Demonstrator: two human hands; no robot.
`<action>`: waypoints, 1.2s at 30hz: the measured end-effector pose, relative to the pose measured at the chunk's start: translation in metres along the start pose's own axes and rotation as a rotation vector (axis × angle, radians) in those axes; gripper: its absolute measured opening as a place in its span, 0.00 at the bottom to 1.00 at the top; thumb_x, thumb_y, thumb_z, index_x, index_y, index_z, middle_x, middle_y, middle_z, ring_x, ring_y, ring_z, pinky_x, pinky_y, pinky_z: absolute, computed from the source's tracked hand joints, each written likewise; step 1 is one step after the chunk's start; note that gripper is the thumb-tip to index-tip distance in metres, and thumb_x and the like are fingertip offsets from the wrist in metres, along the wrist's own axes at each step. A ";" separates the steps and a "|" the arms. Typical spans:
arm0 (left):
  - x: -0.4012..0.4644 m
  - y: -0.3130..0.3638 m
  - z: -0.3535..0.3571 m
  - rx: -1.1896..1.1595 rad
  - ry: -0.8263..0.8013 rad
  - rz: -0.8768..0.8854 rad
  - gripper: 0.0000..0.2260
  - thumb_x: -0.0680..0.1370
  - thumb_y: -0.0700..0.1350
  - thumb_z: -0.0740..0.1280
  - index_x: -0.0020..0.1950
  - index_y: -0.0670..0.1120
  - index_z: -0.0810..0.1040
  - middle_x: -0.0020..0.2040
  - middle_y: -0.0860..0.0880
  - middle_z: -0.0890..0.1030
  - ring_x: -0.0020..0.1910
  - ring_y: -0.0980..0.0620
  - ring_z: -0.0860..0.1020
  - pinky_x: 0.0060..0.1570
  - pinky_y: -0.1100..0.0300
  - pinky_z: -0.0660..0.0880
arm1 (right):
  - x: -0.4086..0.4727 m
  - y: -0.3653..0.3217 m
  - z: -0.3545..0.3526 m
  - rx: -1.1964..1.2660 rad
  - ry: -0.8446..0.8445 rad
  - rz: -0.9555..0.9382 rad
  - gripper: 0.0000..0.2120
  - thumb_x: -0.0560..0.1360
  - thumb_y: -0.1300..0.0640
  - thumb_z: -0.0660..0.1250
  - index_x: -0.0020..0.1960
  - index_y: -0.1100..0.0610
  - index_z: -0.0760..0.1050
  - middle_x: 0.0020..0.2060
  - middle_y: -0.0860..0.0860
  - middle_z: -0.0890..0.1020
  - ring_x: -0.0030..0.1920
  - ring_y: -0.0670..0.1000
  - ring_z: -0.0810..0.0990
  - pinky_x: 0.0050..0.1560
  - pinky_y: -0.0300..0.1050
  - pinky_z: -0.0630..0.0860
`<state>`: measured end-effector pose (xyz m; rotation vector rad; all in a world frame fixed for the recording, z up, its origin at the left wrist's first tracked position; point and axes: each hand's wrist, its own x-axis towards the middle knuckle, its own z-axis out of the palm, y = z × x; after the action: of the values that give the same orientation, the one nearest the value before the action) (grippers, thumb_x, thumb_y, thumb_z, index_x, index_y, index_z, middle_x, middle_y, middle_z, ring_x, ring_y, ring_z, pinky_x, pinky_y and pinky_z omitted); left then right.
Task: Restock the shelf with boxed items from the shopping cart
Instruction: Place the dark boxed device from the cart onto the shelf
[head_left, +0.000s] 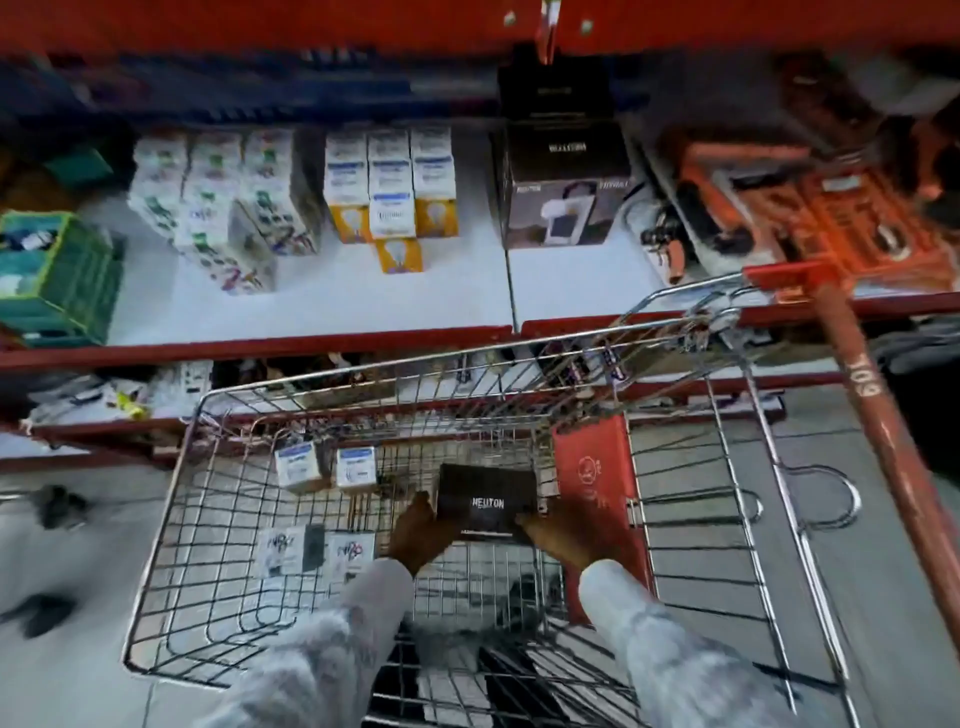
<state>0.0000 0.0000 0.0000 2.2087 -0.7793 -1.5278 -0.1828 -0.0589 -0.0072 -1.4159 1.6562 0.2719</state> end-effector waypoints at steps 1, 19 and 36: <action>0.001 -0.002 0.005 -0.030 -0.014 -0.030 0.27 0.76 0.49 0.72 0.71 0.39 0.70 0.63 0.37 0.79 0.65 0.37 0.77 0.57 0.47 0.74 | 0.006 0.003 0.006 0.055 -0.042 0.027 0.21 0.78 0.45 0.62 0.59 0.59 0.81 0.58 0.60 0.84 0.61 0.60 0.81 0.61 0.46 0.74; -0.122 0.142 -0.118 -0.185 0.351 0.392 0.02 0.74 0.48 0.74 0.41 0.51 0.85 0.37 0.49 0.87 0.33 0.49 0.86 0.36 0.52 0.82 | -0.099 -0.089 -0.176 0.445 0.234 -0.463 0.15 0.78 0.44 0.64 0.47 0.53 0.83 0.39 0.48 0.84 0.44 0.48 0.82 0.40 0.41 0.71; -0.009 0.310 -0.070 -0.351 0.086 0.382 0.04 0.74 0.42 0.71 0.47 0.48 0.80 0.42 0.48 0.85 0.46 0.47 0.82 0.46 0.53 0.79 | -0.003 -0.135 -0.301 0.395 0.472 -0.380 0.18 0.75 0.46 0.64 0.46 0.60 0.83 0.41 0.53 0.85 0.43 0.53 0.81 0.38 0.41 0.70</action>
<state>-0.0123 -0.2416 0.2070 1.7403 -0.7823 -1.2607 -0.2114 -0.3021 0.2143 -1.5140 1.6368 -0.6158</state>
